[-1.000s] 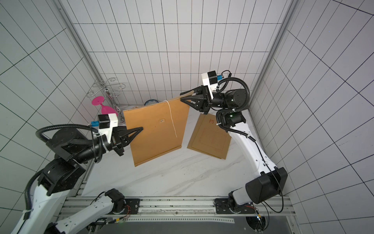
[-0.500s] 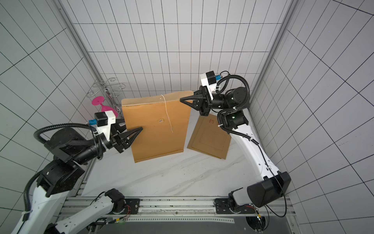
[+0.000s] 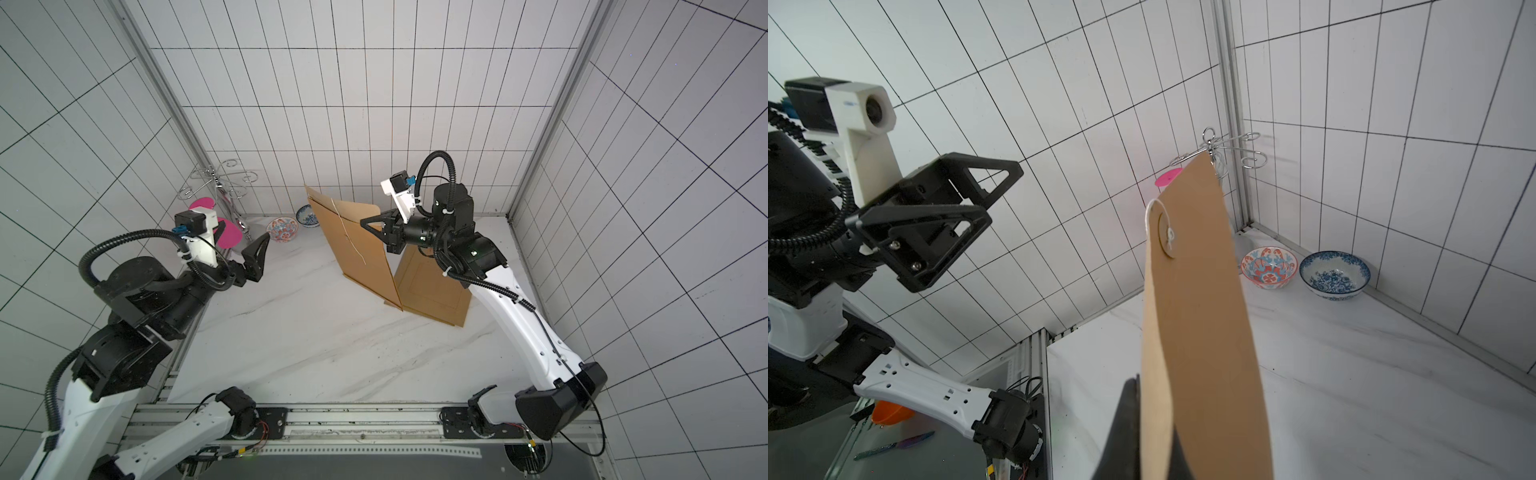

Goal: Open the file bag
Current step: Place the file bag at the center of the board.

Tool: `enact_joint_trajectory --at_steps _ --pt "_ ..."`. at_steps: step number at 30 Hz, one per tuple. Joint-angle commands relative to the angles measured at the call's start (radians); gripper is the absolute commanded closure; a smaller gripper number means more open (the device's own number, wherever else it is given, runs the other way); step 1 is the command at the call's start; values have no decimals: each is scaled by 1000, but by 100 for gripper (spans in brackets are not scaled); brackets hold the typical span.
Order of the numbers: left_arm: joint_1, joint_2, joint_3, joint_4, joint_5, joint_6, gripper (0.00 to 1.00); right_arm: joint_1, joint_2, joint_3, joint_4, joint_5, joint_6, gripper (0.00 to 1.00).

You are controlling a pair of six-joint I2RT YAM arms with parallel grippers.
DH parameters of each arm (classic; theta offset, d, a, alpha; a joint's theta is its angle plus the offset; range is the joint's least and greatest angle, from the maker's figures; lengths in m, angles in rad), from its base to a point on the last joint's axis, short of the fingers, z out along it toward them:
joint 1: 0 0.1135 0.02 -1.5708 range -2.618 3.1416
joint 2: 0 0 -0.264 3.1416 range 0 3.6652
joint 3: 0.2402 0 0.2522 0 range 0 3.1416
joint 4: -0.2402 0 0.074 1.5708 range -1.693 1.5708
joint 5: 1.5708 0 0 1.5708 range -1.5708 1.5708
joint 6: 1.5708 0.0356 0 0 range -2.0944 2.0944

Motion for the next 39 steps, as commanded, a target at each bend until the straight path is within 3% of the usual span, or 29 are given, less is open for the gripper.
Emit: enact_joint_trajectory --at_steps 1,8,11,14,19,23,32,39 --pt "2 8 56 -13 -84 12 2 74 25 14 21 94 12 100" --pt "2 22 133 -16 -171 49 2 210 123 16 279 109 279 100" --pt "2 30 156 -27 -174 58 2 207 186 -24 410 121 454 100" --pt "3 38 162 -46 -161 49 2 194 297 -32 394 138 491 100" --pt "2 49 130 -86 -100 -1 2 131 586 25 477 -28 616 100" --pt "2 47 99 -106 -61 -36 2 95 751 105 449 -81 625 100" --pt "2 48 32 -127 0 -96 2 51 977 287 349 -84 595 100" --pt "2 43 -13 -124 41 -133 2 52 1078 359 311 -98 594 98"
